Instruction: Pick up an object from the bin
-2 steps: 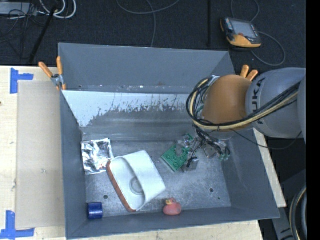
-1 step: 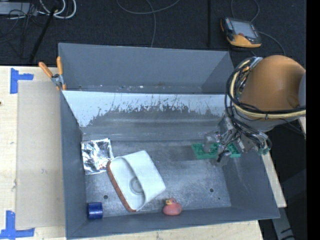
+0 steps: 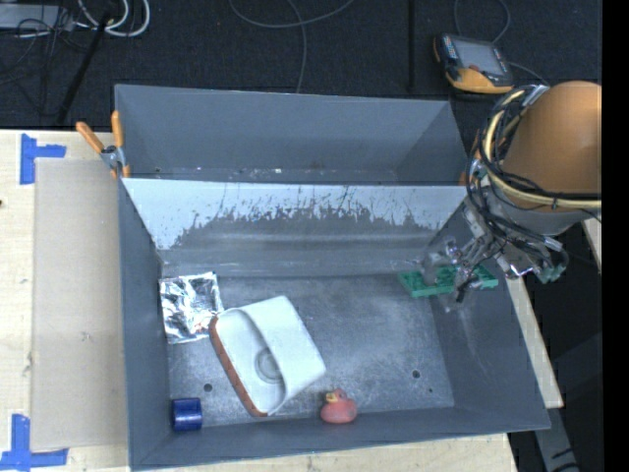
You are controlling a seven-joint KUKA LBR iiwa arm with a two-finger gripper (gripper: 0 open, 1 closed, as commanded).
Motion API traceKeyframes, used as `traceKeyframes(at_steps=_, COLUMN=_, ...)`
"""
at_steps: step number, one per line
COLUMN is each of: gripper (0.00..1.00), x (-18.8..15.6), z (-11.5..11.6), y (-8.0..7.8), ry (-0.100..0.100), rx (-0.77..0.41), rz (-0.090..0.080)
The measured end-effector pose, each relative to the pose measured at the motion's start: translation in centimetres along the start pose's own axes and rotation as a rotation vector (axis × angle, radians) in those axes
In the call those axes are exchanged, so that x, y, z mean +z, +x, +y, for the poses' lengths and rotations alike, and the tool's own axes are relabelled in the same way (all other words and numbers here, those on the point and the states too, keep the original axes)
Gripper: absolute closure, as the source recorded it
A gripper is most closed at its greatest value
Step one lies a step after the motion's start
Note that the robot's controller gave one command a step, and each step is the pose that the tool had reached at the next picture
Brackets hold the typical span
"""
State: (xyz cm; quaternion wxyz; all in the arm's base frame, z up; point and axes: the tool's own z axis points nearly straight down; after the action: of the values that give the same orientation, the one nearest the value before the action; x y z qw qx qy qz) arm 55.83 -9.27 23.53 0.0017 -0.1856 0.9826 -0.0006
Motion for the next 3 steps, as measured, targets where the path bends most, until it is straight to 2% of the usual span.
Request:
traceKeyframes(at_steps=1, gripper=1.0, x=5.4, z=3.9, y=-1.9, ry=-0.006, rx=0.05, rz=0.008)
traceKeyframes(at_steps=2, gripper=1.0, x=-9.2, z=3.0, y=-3.3, ry=0.002, rx=0.038, rz=-0.006)
traceKeyframes(at_steps=3, gripper=1.0, x=-8.1, z=-1.6, y=-3.6, ry=-0.001, rx=-0.328, rz=0.002)
